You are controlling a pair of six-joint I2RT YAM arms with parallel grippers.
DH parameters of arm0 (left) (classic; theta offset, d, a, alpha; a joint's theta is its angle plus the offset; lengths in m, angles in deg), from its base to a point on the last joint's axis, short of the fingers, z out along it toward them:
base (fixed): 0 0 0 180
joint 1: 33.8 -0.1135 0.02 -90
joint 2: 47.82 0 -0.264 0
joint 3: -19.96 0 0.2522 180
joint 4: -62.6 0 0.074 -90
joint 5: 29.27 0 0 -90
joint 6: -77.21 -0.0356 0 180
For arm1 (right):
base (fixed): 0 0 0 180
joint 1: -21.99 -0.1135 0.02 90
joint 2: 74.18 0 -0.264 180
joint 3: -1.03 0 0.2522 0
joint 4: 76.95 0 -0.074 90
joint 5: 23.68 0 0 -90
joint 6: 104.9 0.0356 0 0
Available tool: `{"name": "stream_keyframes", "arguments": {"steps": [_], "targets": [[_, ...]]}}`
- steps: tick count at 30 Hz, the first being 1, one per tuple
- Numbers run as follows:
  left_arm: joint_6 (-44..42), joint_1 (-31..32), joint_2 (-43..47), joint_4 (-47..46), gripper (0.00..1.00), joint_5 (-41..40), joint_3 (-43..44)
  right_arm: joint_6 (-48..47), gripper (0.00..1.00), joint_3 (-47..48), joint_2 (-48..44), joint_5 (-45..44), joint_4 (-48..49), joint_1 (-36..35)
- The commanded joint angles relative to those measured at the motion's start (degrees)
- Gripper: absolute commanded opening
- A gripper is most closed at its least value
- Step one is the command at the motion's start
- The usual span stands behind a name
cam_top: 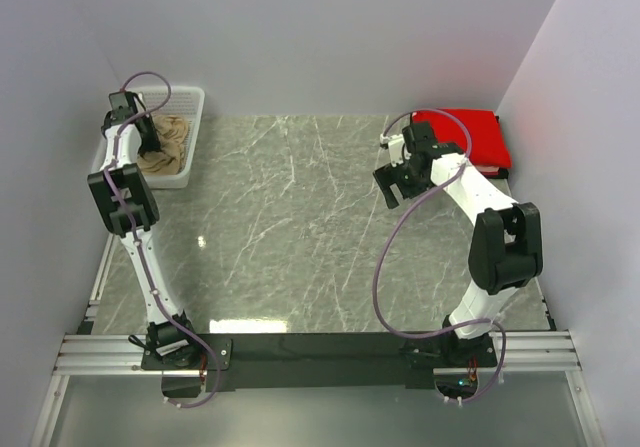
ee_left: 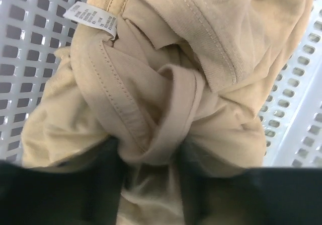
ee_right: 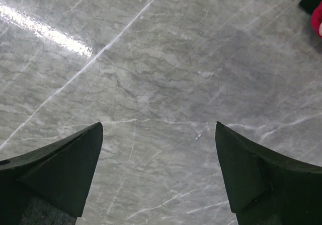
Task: Fold and stack the t-shirts
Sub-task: Grab the tshirt from the pile, then move the tshirt to the center of the board
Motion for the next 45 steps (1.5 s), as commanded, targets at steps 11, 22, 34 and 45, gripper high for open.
{"name": "stream_keyframes", "arguments": {"steps": [11, 22, 34, 45], "targets": [[-0.3, -0.3, 20.0, -6.3, 0.0, 16.9, -1.0, -0.1, 0.95, -0.7, -4.8, 1.2, -1.5, 0.8], [7.4, 3.9, 42.1, -10.9, 0.0, 39.2, -5.0, 1.1, 0.95, -1.6, -12.1, 3.5, -0.4, 5.0], [10.9, 24.9, 62.3, -13.6, 0.01, 54.5, -33.4, 3.4, 0.95, -5.0, -20.2, 7.7, -1.7, 11.8], [-16.3, 15.6, 60.6, 4.3, 1.0, 46.2, -60.6, -1.2, 0.94, -8.3, -18.7, 13.3, -9.3, 10.4]]}}
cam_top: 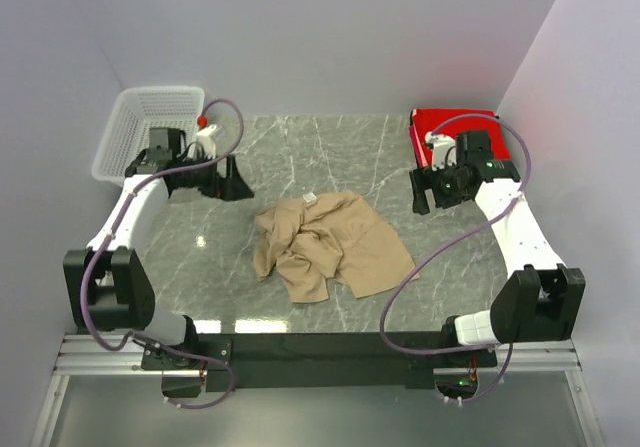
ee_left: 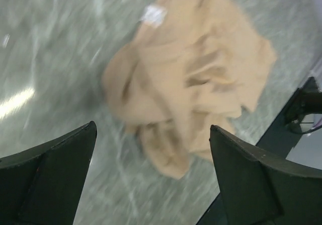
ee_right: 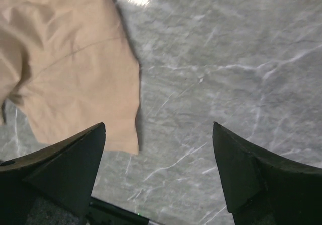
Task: Fold and stack the t-shirts
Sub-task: Move the tshirt to the center of the board, then flatten the tshirt out
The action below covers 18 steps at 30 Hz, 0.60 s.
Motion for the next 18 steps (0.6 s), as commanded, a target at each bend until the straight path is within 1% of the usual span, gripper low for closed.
{"name": "stream_keyframes", "arguments": {"steps": [1, 2, 4, 7, 8, 9, 13, 16, 18], "targets": [[-11.8, -3.9, -0.2, 6.1, 1.0, -0.1, -1.1, -2.5, 0.92, -0.5, 2.0, 3.6, -3.9, -2.3], [-13.3, -3.8, -0.1, 6.9, 1.0, 0.4, -1.3, -2.4, 0.89, -0.7, 2.6, 3.6, -4.0, -3.2], [-15.5, -2.8, 0.2, 7.7, 1.0, 0.4, -2.9, -2.1, 0.86, -0.9, 5.2, 3.1, -4.0, -6.5], [-17.5, -1.2, 0.1, 8.9, 0.95, -0.5, -5.5, -1.4, 0.8, 0.4, 10.8, 2.4, -4.9, -8.6], [-17.0, 0.7, 0.1, 7.3, 0.95, -2.5, -6.5, -0.5, 0.78, 1.0, 12.5, 2.3, -5.3, -9.1], [-15.8, 2.3, 0.1, 6.2, 0.95, -3.1, -7.5, 0.2, 0.78, 1.6, 15.4, 1.9, -5.1, -9.3], [-11.4, 6.1, -0.7, 0.7, 0.96, -5.3, -11.5, 3.9, 0.77, 3.1, 22.0, -1.4, -4.0, -9.8], [-7.9, 8.4, -3.2, -3.5, 0.95, -6.1, -10.0, 5.3, 0.76, 4.7, 26.5, -2.5, -3.3, -9.7], [-6.5, 9.8, -5.9, -4.8, 0.94, -7.2, -6.9, 5.4, 0.74, 5.9, 29.3, -1.6, -3.7, -9.8]]}}
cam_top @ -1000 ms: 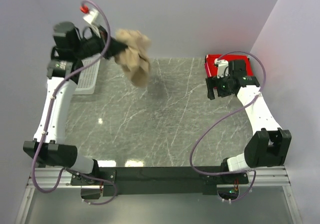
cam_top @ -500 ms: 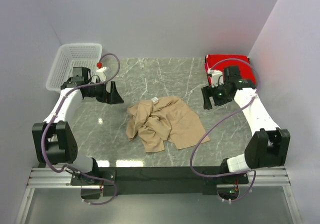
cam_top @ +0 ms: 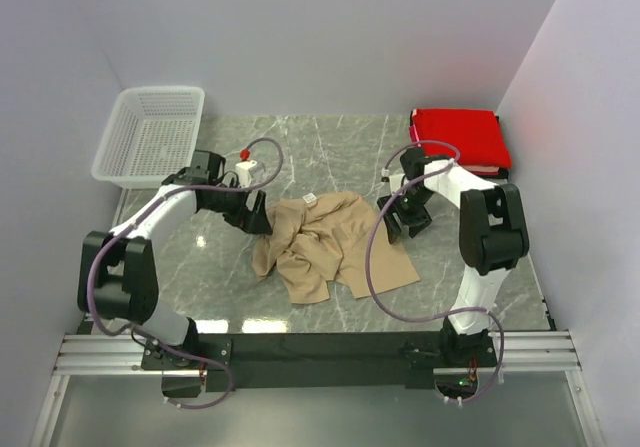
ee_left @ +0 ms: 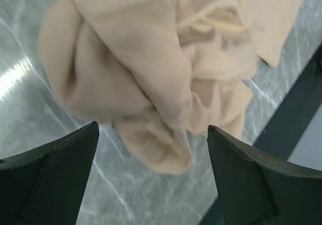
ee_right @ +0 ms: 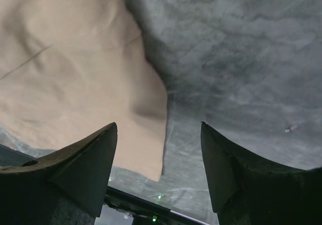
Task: Fold and stack the t-shirts
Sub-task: Flatten the tshirt out
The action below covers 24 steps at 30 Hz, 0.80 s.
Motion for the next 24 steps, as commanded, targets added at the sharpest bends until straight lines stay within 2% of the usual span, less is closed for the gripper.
{"name": "stream_keyframes", "arguments": {"steps": [1, 6, 9, 10, 11, 12, 13, 14, 15, 17, 23, 24], "targets": [[3.9, 1.9, -3.5, -6.4, 0.94, -2.2, 5.3, 2.1, 0.73, 3.9, 2.6, -0.2, -0.6, -0.1], [5.4, 3.8, -10.7, -7.1, 0.89, -2.5, 10.5, 1.7, 0.67, 5.7, 6.7, 2.4, -2.3, -0.5], [6.2, 5.0, -13.7, -7.9, 0.8, -2.9, 12.3, 1.4, 0.53, 6.8, 8.6, 4.4, -3.3, -0.6], [6.2, 5.1, -14.4, -7.8, 0.77, -2.8, 12.9, 0.9, 0.41, 7.4, 9.1, 4.9, -3.8, -0.5], [6.3, 5.2, -15.5, -7.7, 0.74, -2.8, 13.5, 0.6, 0.33, 8.2, 9.6, 5.6, -4.3, -0.5], [6.6, 5.2, -16.0, -7.5, 0.65, -2.8, 14.8, 0.3, 0.25, 8.6, 9.5, 5.7, -4.7, -0.5], [6.6, 5.2, -16.5, -7.3, 0.6, -2.7, 15.5, -0.4, 0.06, 8.9, 9.4, 5.6, -4.9, -0.5], [6.3, 5.2, -17.1, -6.9, 0.53, -2.5, 16.1, -0.7, 0.0, 9.7, 8.9, 5.1, -5.1, -0.3], [6.2, 5.1, -17.3, -6.6, 0.41, -2.1, 17.1, -1.0, 0.0, 10.1, 8.6, 4.9, -5.2, -0.2], [5.6, 5.2, -17.9, -5.4, 0.28, -0.7, 18.3, -2.1, 0.0, 11.1, 7.3, 4.9, -5.7, 0.4], [5.6, 5.2, -19.6, -4.3, 0.11, 1.0, 21.9, -4.8, 0.0, 12.0, 3.5, 4.1, -5.7, 1.1], [5.5, 5.2, -19.9, -4.0, 0.11, 0.8, 22.2, -5.3, 0.0, 12.1, 3.3, 4.0, -5.8, 1.2]]}}
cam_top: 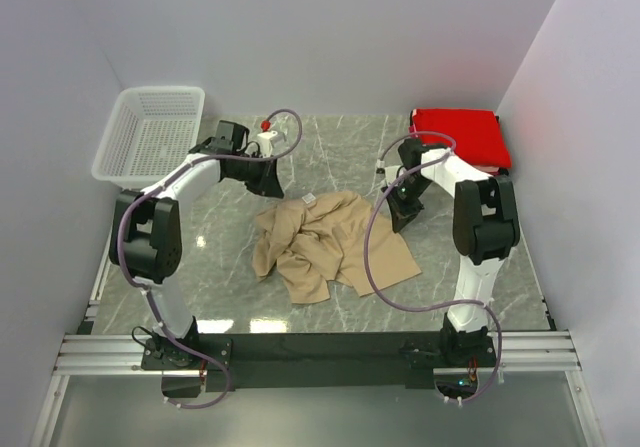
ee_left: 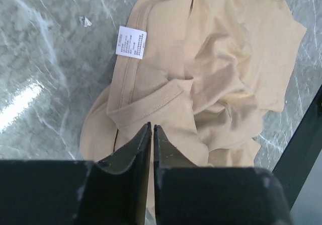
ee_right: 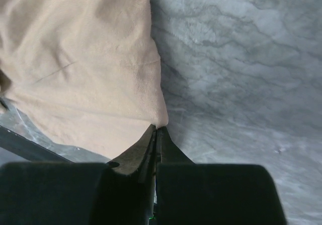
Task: Fold and stack the t-shirts
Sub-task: Flatten the tshirt out
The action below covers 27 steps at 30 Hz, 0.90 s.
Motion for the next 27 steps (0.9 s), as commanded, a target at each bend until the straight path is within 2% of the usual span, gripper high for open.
{"name": "stream_keyframes", "arguments": {"steps": [1, 2, 4, 5, 8, 10, 13, 14, 16, 17, 19, 22, 25, 27], "targets": [[-0.1, 0.2, -2.2, 1.0, 0.13, 1.4, 2.6, -2.6, 0.0, 2.9, -4.1, -0.3, -1.2, 0.6], [0.4, 0.1, -2.6, 1.1, 0.26, 0.6, 2.8, -2.7, 0.0, 3.1, -4.0, -0.2, -1.6, 0.8], [1.1, 0.1, -3.7, 1.1, 0.42, -1.6, 2.8, -3.1, 0.0, 3.4, -3.8, -0.4, -1.9, 0.8], [1.2, 0.2, -3.9, 1.0, 0.53, -2.3, 2.8, -3.3, 0.0, 3.4, -3.7, -0.4, -2.1, 0.9], [1.0, 0.2, -5.2, 1.5, 0.58, -3.0, 2.9, -3.7, 0.0, 3.4, -3.8, -0.5, -2.5, 1.1], [0.5, 0.3, -6.2, 3.0, 0.56, -2.1, 3.5, -4.0, 0.0, 3.8, -4.0, -0.6, -2.6, 1.1], [-0.1, 0.4, -6.8, 3.7, 0.44, -0.6, 4.2, -4.5, 0.0, 5.3, -4.2, -1.4, -2.6, 1.7], [-0.2, 0.4, -6.8, 3.6, 0.35, -0.3, 4.7, -4.7, 0.0, 5.8, -4.1, -1.7, -2.8, 1.9], [-0.2, 0.4, -7.2, 3.7, 0.25, 0.2, 5.5, -4.9, 0.0, 7.8, -3.8, -1.5, -3.2, 2.8], [0.1, 0.4, -7.3, 3.7, 0.15, 0.6, 6.7, -4.9, 0.0, 8.7, -3.6, -1.4, -3.3, 3.2], [0.2, 0.0, -7.5, 3.8, 0.05, 0.7, 8.1, -5.2, 0.0, 11.4, -3.4, -1.4, -3.6, 3.8], [-0.3, -2.5, -7.7, 4.3, 0.01, 0.0, 12.1, -6.1, 0.0, 15.7, -4.0, -1.6, -3.6, 4.9], [-1.2, -4.7, -9.6, 7.1, 0.01, -0.9, 20.1, -6.9, 0.0, 21.9, -4.2, -1.7, -3.5, 6.1], [-1.1, -6.6, -11.0, 8.0, 0.01, -2.9, 28.6, -6.8, 0.0, 25.5, -4.5, -1.6, -2.3, 7.3]]}}
